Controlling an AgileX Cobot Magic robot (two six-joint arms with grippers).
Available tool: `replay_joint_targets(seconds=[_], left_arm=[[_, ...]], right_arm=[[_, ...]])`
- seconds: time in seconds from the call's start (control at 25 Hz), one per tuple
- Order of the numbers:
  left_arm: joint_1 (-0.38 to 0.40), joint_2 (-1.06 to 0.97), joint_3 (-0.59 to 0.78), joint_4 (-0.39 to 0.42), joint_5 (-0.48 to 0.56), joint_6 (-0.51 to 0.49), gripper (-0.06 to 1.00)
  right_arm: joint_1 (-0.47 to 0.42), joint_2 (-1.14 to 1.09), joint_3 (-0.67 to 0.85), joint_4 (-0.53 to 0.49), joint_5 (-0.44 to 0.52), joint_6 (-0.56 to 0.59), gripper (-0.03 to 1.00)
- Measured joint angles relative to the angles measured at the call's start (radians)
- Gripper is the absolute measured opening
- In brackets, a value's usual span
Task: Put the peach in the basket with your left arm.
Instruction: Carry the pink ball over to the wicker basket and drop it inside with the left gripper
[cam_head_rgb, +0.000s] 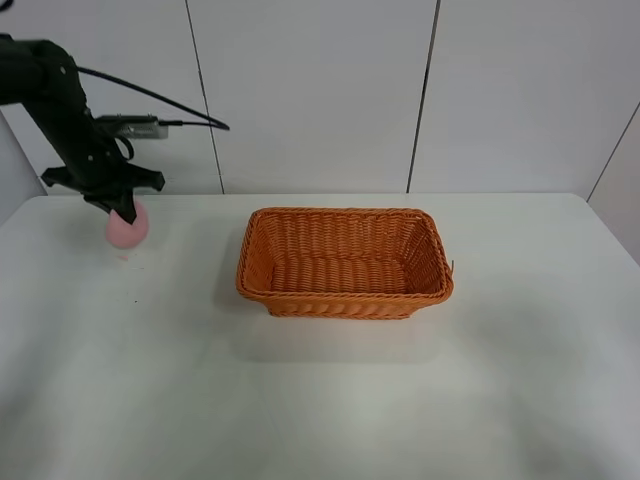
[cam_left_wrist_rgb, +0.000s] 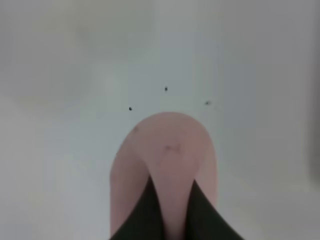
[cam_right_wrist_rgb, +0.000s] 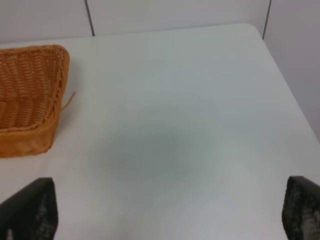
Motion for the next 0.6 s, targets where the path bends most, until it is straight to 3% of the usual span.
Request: replay_joint_targets(seconds=[0.24, 0.6], left_arm=[[-0.069, -0.065, -0.070, 0.004, 0.095, -0.017, 0.12], [-0.331, -0.036, -0.193, 0.001, 0.141, -0.048, 0.12]], right_arm=[[0.000, 0.000, 0.000, 0.000, 0.000, 0.000, 0.69], [0.000, 0.000, 0.000, 0.000, 0.000, 0.000, 0.69]])
